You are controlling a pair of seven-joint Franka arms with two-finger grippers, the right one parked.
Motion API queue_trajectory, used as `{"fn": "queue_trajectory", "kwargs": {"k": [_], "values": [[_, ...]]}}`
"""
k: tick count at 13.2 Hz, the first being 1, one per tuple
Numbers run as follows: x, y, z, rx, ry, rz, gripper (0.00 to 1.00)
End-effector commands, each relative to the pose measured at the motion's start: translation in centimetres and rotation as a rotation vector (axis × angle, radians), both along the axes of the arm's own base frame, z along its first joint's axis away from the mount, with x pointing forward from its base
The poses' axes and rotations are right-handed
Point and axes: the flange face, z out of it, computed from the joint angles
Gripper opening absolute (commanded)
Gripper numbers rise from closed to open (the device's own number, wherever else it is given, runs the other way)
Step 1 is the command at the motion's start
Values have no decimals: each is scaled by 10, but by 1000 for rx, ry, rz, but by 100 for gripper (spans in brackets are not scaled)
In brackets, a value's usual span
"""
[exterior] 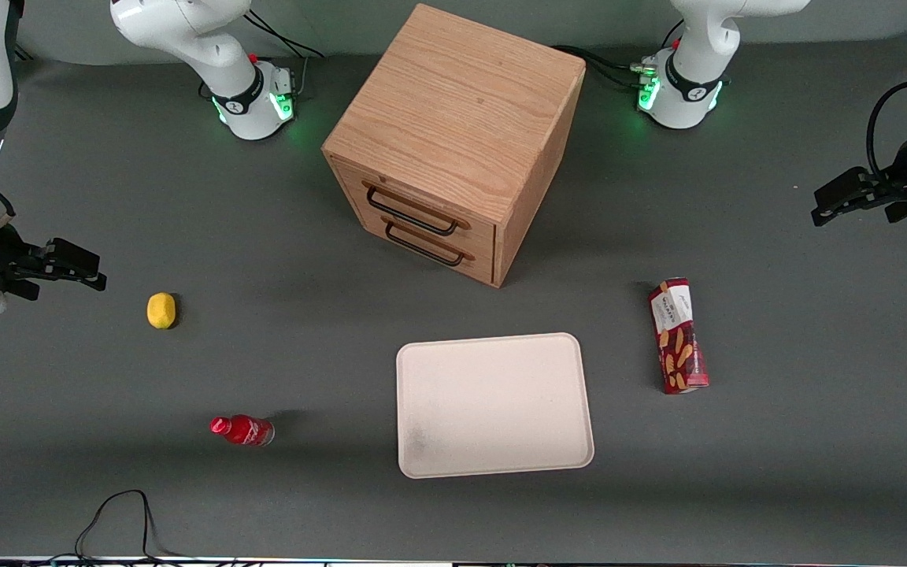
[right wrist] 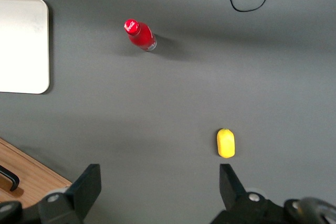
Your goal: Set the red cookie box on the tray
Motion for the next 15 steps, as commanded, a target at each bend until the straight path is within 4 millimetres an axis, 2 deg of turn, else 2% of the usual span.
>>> {"fn": "queue_trajectory", "kwargs": {"k": [1,3,7,10,12,15], "values": [[-5,-1,1,9,11,-18,100],[-4,-10,-3,9,17,-29,100],[3,-65,-20,16,30,-23,100],[9,-98,-30,16,22,-30,100],[11,-100,-32,14,21,-28,100],[17,-93,-39,15,26,-30,100]]}}
